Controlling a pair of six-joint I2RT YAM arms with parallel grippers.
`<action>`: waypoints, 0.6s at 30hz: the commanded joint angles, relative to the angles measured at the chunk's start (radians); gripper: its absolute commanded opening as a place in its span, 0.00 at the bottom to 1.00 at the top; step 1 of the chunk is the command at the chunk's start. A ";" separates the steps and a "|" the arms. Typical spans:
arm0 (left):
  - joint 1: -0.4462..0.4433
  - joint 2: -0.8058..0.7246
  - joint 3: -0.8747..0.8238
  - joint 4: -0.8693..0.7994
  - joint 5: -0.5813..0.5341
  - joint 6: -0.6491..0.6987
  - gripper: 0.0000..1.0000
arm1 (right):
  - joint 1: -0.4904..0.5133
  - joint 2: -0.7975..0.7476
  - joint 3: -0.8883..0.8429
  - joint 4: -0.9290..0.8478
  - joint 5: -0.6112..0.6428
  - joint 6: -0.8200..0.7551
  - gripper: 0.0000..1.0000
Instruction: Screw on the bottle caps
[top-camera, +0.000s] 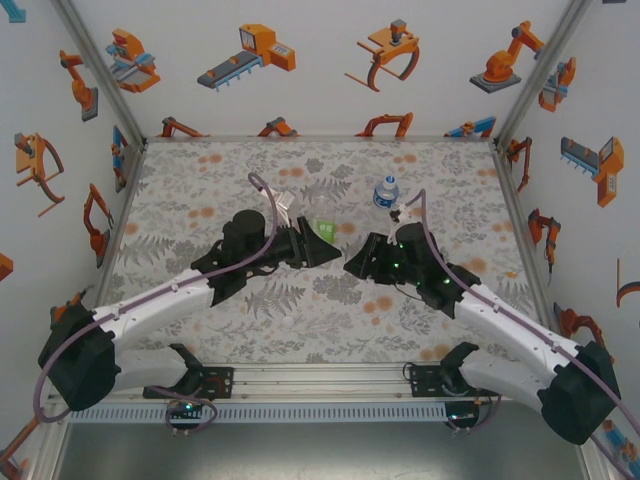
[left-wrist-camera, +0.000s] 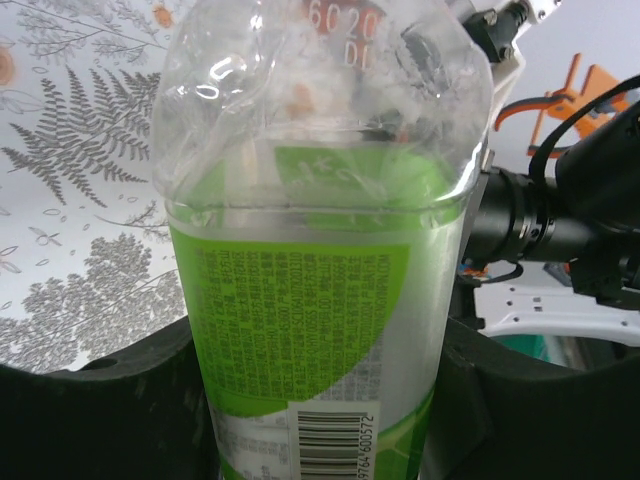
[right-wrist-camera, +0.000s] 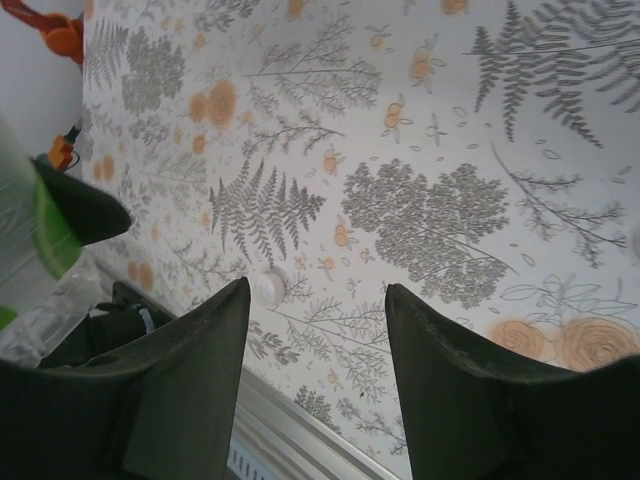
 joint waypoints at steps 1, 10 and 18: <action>0.003 -0.025 0.077 -0.134 -0.047 0.145 0.00 | -0.060 -0.006 0.024 -0.107 0.027 -0.001 0.55; 0.119 0.010 0.358 -0.572 0.002 0.510 0.00 | -0.235 0.117 0.134 -0.360 0.019 -0.193 0.72; 0.333 0.016 0.474 -0.669 0.166 0.685 0.00 | -0.263 0.308 0.215 -0.378 0.002 -0.297 0.67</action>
